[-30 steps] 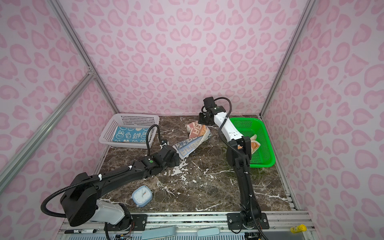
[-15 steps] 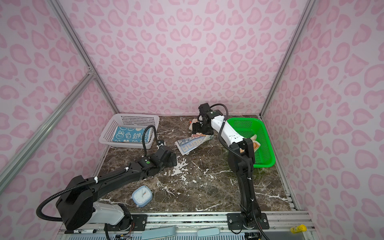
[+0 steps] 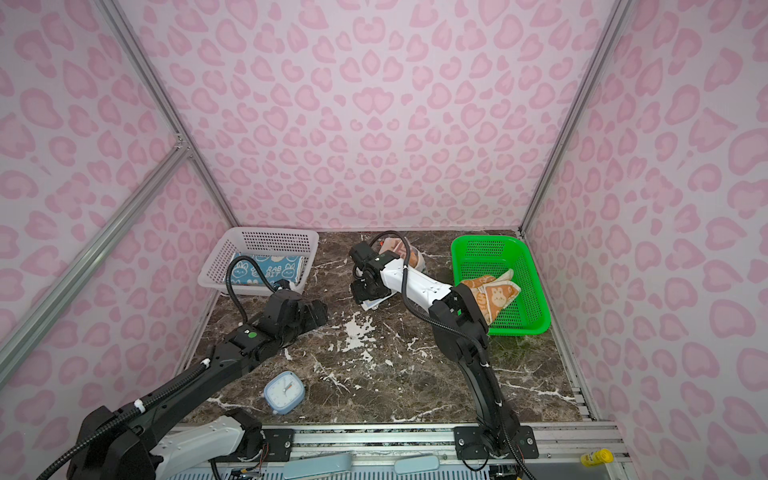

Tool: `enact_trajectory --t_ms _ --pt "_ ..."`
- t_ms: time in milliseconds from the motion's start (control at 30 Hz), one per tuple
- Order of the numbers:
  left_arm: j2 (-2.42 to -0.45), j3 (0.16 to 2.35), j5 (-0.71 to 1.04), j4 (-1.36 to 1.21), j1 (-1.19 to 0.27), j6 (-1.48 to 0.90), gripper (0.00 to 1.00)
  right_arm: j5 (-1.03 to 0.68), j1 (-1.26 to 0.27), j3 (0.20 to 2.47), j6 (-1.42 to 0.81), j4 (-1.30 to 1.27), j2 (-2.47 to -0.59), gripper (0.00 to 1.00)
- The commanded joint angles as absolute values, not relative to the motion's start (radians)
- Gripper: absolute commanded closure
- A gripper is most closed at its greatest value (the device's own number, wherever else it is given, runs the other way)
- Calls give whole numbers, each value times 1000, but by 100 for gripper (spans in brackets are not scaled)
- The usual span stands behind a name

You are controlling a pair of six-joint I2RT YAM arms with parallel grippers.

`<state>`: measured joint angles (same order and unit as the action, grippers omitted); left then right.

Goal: Fold and stack the towels

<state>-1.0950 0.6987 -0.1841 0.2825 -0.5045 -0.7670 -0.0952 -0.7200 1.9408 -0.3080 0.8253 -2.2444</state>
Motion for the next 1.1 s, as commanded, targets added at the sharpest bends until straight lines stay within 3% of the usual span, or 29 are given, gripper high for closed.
enact_trajectory --t_ms 0,367,733,1067 --pt "-1088 685 -94 263 -474 -788 2 35 -749 1998 -284 894 -2298 34" --pt "-1072 618 -10 208 -391 -808 2 264 -815 2053 -267 965 -2397 48" --pt "-1095 612 -5 198 -391 -807 3 358 -850 2042 -267 985 -2424 69" --pt "-1094 602 0 192 -392 -814 3 389 -871 2020 -263 989 -2377 71"
